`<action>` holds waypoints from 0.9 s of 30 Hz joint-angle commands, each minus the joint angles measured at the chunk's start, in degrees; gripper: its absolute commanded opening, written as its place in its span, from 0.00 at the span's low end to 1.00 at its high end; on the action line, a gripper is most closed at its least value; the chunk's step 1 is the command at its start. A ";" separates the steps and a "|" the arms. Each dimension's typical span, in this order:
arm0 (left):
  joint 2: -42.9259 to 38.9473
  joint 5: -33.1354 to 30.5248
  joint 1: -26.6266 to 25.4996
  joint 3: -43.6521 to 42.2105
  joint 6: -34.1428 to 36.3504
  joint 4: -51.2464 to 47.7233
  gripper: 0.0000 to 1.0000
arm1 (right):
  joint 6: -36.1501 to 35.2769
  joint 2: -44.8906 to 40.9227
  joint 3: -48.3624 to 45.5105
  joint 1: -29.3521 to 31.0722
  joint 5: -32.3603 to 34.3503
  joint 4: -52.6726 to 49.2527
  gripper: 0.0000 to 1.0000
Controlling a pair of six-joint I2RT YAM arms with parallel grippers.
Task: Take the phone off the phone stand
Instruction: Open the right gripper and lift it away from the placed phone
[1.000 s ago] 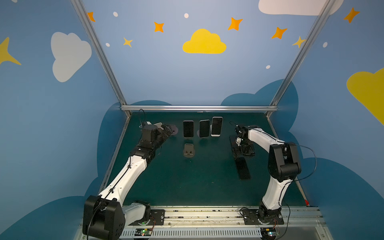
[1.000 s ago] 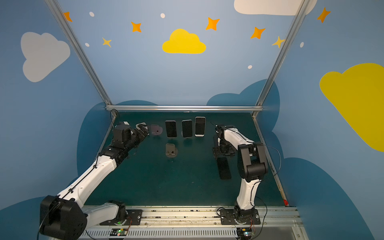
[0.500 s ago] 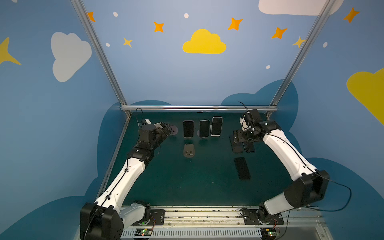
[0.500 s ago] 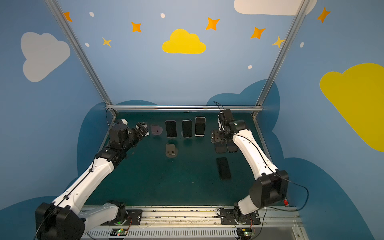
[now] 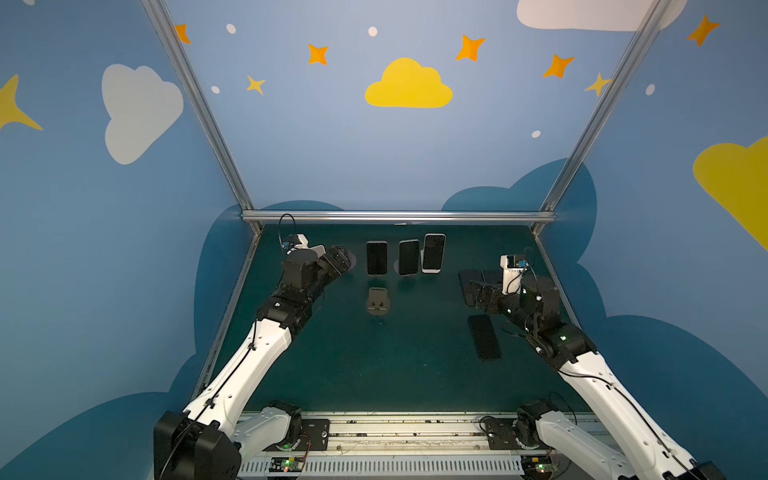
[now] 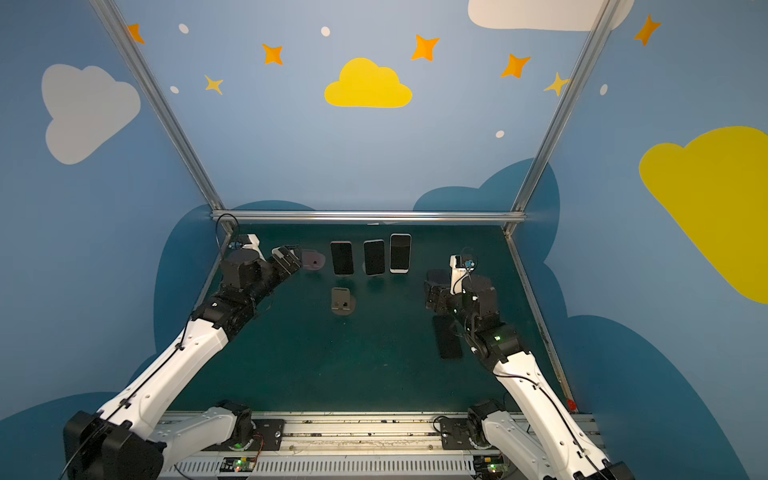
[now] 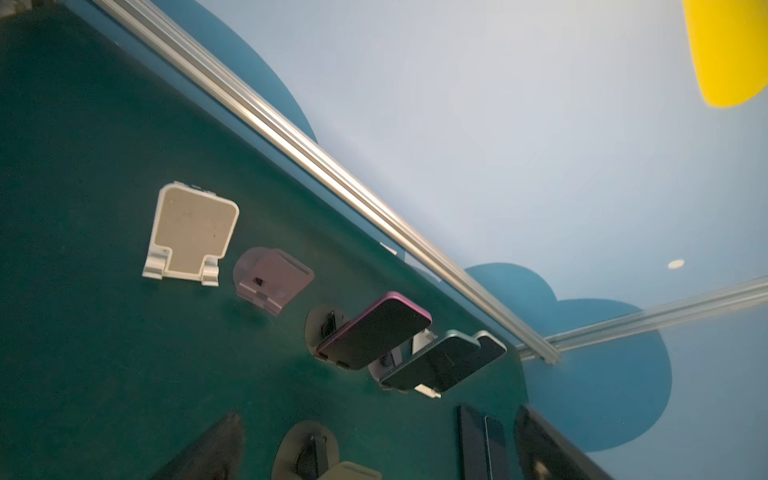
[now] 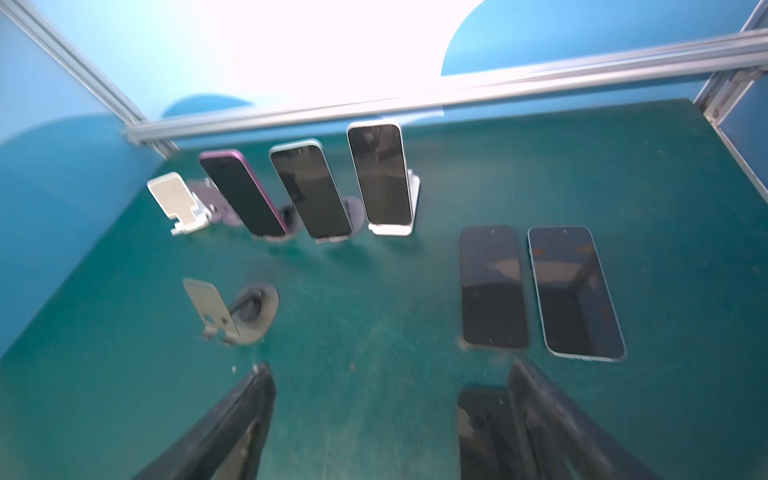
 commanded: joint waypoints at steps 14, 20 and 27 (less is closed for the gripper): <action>12.68 -11.96 -20.45 -0.14 9.65 -15.57 1.00 | 10.36 1.11 -9.13 -0.09 -1.05 12.87 0.89; 23.85 -13.77 -21.82 5.50 12.56 -13.54 1.00 | 11.25 2.06 -10.02 0.09 -2.54 13.31 0.89; 34.54 -17.21 -22.00 12.72 18.90 -12.22 0.94 | 11.13 -0.56 -10.88 0.10 -1.69 13.17 0.89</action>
